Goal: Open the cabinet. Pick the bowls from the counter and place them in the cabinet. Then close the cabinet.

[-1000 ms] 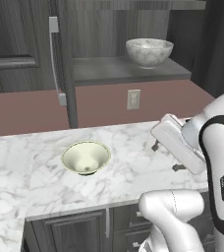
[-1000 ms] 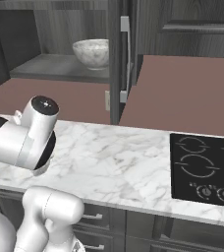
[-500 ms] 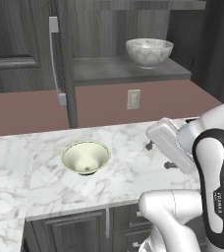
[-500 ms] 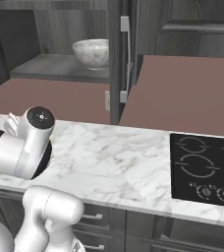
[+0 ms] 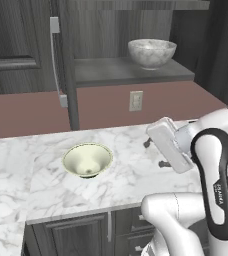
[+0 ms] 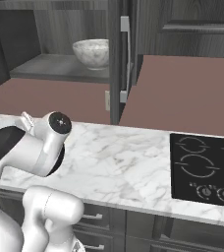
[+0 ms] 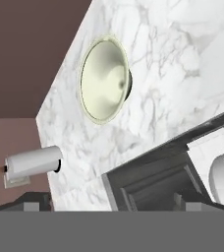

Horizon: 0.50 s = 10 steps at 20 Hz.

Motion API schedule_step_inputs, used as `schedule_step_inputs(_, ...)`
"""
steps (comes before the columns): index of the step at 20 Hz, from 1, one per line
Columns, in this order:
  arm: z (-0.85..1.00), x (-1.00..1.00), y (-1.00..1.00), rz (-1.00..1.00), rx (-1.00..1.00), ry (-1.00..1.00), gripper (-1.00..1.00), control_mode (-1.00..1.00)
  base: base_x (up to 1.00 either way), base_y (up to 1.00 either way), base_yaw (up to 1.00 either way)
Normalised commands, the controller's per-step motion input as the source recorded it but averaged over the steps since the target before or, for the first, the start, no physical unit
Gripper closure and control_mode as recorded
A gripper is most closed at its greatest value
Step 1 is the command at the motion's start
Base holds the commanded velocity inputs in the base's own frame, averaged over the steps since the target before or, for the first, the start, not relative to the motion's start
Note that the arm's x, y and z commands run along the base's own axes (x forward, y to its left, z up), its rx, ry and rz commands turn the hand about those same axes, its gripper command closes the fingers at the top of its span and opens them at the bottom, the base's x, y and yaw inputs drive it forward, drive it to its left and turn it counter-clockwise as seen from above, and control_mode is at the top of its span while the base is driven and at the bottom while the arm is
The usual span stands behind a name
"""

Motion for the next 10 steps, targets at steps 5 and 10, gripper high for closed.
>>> schedule_step_inputs(5,-0.39,0.34,0.03,0.11,0.05,-0.05,-1.00,-1.00,0.00,0.00,0.00)
schedule_step_inputs(10,-0.32,0.35,0.11,0.04,0.01,-0.07,-1.00,-1.00,0.00,0.00,0.00)
